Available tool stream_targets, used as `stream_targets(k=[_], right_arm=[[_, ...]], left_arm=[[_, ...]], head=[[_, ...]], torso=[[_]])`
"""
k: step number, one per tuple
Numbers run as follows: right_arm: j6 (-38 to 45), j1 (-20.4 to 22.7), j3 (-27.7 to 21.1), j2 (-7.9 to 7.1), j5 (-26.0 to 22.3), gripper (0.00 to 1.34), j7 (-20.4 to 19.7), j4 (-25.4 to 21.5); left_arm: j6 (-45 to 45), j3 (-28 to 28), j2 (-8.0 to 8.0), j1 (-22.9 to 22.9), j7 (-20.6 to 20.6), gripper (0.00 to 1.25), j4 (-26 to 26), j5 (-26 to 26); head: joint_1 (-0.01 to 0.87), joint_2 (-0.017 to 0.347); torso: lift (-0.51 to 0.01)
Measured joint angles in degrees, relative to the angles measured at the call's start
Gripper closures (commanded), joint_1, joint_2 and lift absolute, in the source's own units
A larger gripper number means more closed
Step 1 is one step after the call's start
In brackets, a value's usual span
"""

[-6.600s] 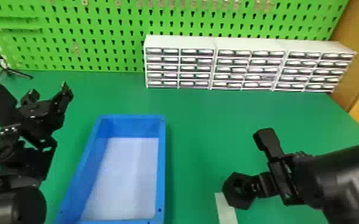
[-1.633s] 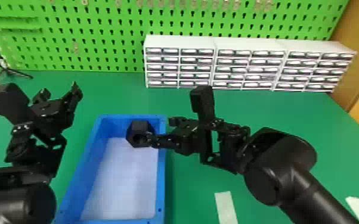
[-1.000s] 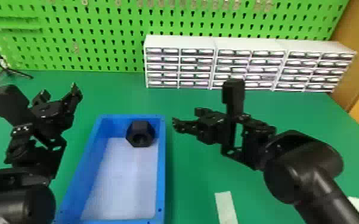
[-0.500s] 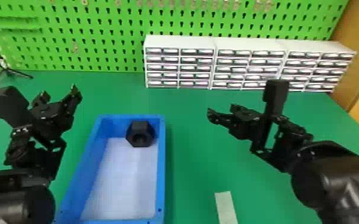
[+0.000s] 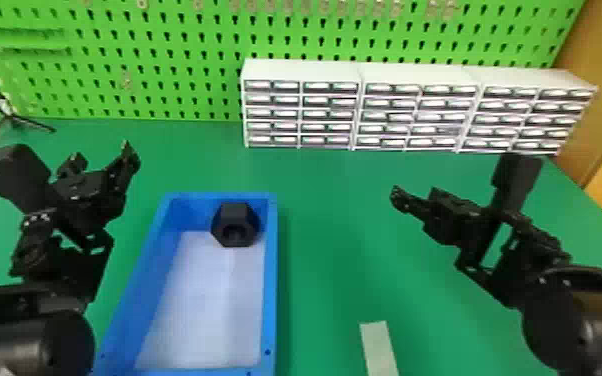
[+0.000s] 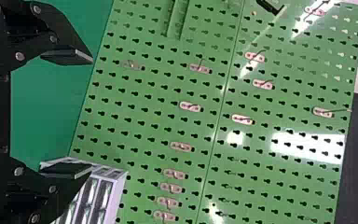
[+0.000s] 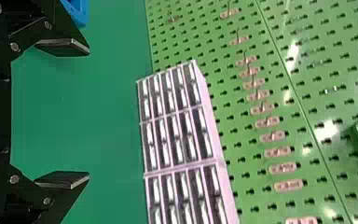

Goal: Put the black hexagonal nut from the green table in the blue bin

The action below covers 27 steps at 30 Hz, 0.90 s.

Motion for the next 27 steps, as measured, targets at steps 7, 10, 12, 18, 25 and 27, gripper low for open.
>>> stream_targets(k=[7, 10, 12, 18, 25, 27], right_arm=[[-0.6, 1.6, -3.7, 0.92, 0.6, 0.33, 0.2, -0.5], [-0.8, 2.0, -4.4, 0.92, 1.2, 0.33, 0.3, -0.7], [-0.8, 2.2, -4.8, 0.87, 1.5, 0.33, 0.3, -0.8], [-0.9, 2.6, -6.0, 1.04, 2.2, 0.33, 0.3, -0.9], [-1.2, 3.5, -7.8, 1.66, 2.8, 0.32, 0.3, -0.9], [-1.5, 3.6, -8.1, 1.71, 3.0, 0.32, 0.3, -0.9]], left_arm=[[0.0, 0.1, 0.0, 0.1, 0.0, 0.43, 0.0, 0.0], [0.0, 0.3, 0.0, 0.1, 0.0, 0.43, 0.0, 0.0], [0.0, 0.3, 0.0, 0.1, 0.0, 0.43, 0.0, 0.0], [0.0, 0.6, 0.0, 0.2, 0.0, 0.43, 0.0, 0.0], [0.0, 0.8, 0.0, 0.2, 0.0, 0.43, 0.0, 0.0], [0.0, 0.7, 0.0, 0.2, 0.0, 0.43, 0.0, 0.0]], head=[[0.692, 0.008], [0.692, 0.008], [0.692, 0.008], [0.692, 0.008], [0.692, 0.008], [0.692, 0.008]], torso=[[-0.097], [-0.097], [-0.097], [-0.097], [-0.097], [-0.097]])
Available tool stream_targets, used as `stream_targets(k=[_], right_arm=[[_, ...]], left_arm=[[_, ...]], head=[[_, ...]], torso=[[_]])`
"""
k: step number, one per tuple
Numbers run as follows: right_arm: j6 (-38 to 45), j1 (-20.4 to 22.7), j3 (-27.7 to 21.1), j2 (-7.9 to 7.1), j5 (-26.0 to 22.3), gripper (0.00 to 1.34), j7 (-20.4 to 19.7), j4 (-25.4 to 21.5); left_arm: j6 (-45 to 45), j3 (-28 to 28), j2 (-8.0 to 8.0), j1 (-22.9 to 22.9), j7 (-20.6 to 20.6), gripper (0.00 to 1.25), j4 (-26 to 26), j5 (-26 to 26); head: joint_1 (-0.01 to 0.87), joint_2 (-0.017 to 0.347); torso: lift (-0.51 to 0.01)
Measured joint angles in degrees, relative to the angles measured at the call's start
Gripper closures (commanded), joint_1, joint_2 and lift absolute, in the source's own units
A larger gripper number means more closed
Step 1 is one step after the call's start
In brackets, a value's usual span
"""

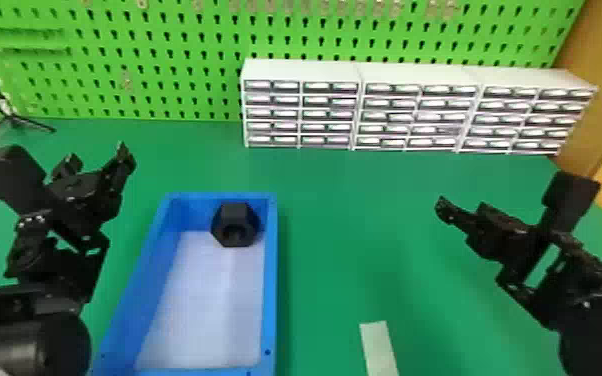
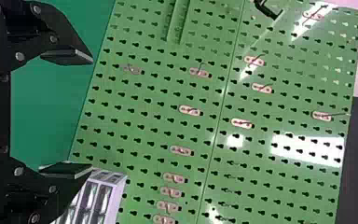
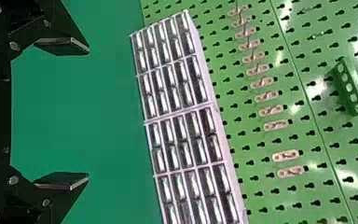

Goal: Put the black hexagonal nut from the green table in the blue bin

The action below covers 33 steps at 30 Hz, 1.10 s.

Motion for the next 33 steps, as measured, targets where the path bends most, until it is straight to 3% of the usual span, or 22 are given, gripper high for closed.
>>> stream_targets(k=[20, 33], right_arm=[[-3.2, -0.4, -1.6, 1.8, 3.1, 0.32, 0.0, 0.5], [-3.2, -1.8, -1.2, -0.09, 1.9, 0.32, 0.0, 0.6]], left_arm=[[-0.1, 0.2, 0.0, -0.5, 0.0, 0.43, 0.0, 0.0], [-0.5, 3.5, 0.0, -0.8, -0.5, 0.43, -1.2, -0.3]], head=[[0.692, 0.008], [0.692, 0.008]], torso=[[-0.097], [-0.097]])
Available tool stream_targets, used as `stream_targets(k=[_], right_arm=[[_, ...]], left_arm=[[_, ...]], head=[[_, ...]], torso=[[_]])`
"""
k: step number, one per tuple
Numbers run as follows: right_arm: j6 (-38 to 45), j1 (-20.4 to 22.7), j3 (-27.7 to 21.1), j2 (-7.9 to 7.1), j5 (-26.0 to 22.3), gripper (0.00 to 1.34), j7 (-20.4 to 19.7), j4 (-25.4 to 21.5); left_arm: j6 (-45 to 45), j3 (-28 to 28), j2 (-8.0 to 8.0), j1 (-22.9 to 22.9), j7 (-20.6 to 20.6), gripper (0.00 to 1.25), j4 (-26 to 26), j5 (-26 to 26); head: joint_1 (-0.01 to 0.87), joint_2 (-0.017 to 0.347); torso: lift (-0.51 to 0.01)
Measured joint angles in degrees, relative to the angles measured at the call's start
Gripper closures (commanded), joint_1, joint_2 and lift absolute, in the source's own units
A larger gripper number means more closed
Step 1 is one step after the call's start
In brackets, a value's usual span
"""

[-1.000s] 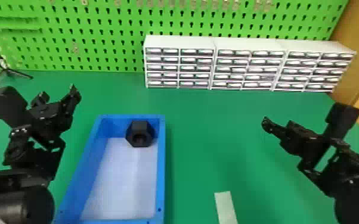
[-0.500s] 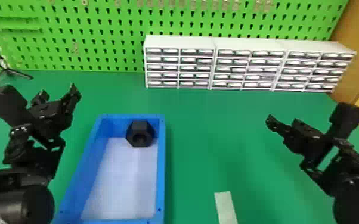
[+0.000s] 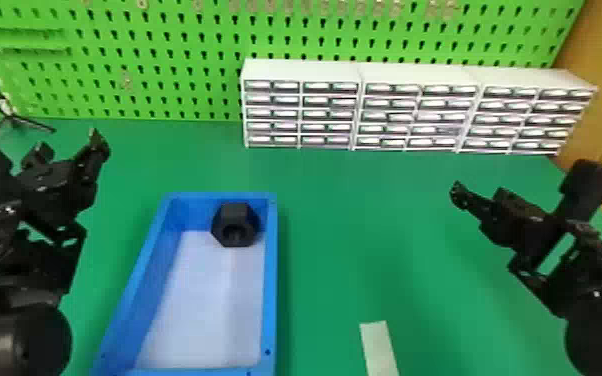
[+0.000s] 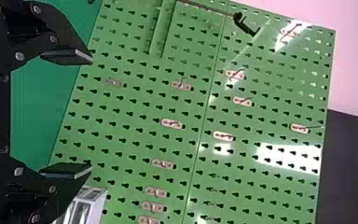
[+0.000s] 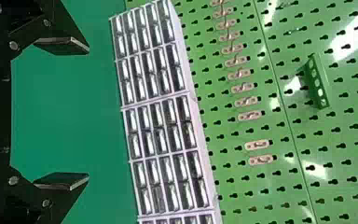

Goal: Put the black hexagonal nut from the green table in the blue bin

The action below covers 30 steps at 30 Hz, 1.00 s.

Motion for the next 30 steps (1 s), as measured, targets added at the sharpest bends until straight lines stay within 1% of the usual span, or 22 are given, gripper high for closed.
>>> stream_targets(k=[6, 11, 16, 19, 22, 30], right_arm=[[0.0, -0.4, 0.3, -0.63, -0.6, 0.32, 0.0, 0.0], [0.0, -1.2, 0.6, -0.62, -0.4, 0.32, 0.0, 0.2], [0.0, -2.3, 1.5, 0.11, 0.4, 0.32, 0.2, 0.9], [0.0, -2.7, 1.9, 0.67, 0.9, 0.32, 0.9, 1.4], [0.0, -2.9, 2.1, 0.94, 1.1, 0.32, 1.5, 1.6], [-0.1, -3.1, 2.4, -0.37, 0.3, 0.32, 1.9, 1.8]], left_arm=[[0.0, 0.6, 0.0, 0.2, 0.0, 0.43, -0.4, -0.3], [0.0, 1.0, 0.02, -0.4, -0.5, 0.43, -0.4, -0.7], [0.0, 1.3, 0.61, -1.0, -0.9, 0.43, -0.5, -0.8], [0.0, 1.1, 1.16, -1.1, -0.9, 0.43, -0.5, -0.8], [0.0, 0.8, 1.36, -1.4, -0.8, 0.43, -0.5, -0.9], [0.0, 0.8, 1.4, -1.8, -0.8, 0.43, -0.7, -1.7]], head=[[0.692, 0.008], [0.692, 0.008], [0.692, 0.008], [0.692, 0.008], [0.692, 0.008], [0.692, 0.008]], torso=[[-0.097], [-0.097], [-0.097], [-0.097], [-0.097], [-0.097]])
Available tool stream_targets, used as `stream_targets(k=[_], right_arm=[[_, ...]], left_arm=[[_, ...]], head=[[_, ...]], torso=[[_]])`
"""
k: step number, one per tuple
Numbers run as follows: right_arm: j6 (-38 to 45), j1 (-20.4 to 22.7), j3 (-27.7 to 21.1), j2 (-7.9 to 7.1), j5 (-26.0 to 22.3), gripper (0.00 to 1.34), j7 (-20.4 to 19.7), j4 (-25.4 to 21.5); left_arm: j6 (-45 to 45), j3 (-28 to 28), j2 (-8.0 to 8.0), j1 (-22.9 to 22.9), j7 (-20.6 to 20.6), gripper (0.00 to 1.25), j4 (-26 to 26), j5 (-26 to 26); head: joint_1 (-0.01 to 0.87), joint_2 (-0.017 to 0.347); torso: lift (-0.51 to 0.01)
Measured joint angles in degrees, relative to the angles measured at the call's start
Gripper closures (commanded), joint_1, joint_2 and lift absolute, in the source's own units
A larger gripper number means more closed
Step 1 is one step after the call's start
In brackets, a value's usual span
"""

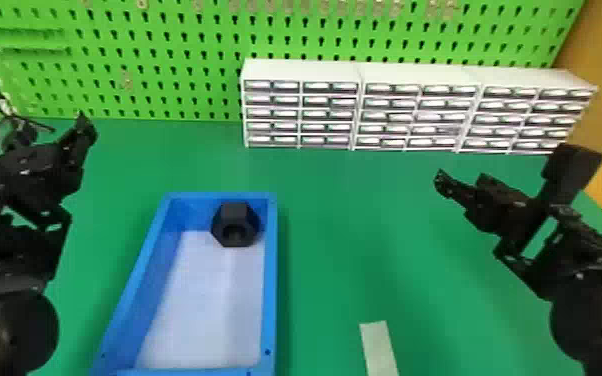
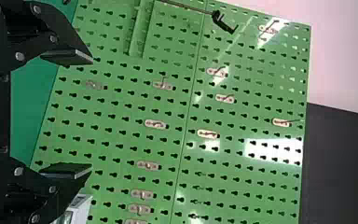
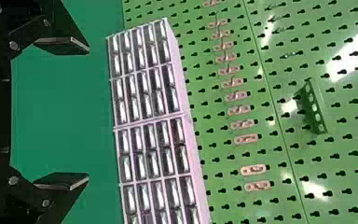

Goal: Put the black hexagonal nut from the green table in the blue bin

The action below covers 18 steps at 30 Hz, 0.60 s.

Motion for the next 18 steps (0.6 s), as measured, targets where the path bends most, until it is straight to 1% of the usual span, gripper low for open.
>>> stream_targets(k=[7, 11, 15, 18], right_arm=[[0.0, 0.3, -2.0, -0.22, -0.4, 0.32, 1.6, 0.3], [0.1, -0.8, -2.6, -1.38, -0.4, 0.32, 3.3, 1.0], [0.1, -3.0, -3.1, -2.69, -0.5, 0.32, 4.9, 2.0], [0.1, -4.0, -3.1, -2.93, -0.6, 0.32, 5.0, 2.4]], left_arm=[[0.0, -0.8, -0.23, -0.2, 0.1, 0.43, 0.0, -1.6], [0.0, -1.6, -0.89, -0.1, 0.4, 0.43, 0.2, -2.2], [0.0, -2.2, -1.34, -0.8, 0.4, 0.43, 0.5, -2.6], [0.0, -2.2, -1.38, -0.9, 0.4, 0.43, 0.5, -2.6]], head=[[0.692, 0.008], [0.692, 0.008], [0.692, 0.008], [0.692, 0.008]], torso=[[-0.097], [-0.097], [-0.097], [-0.097]])
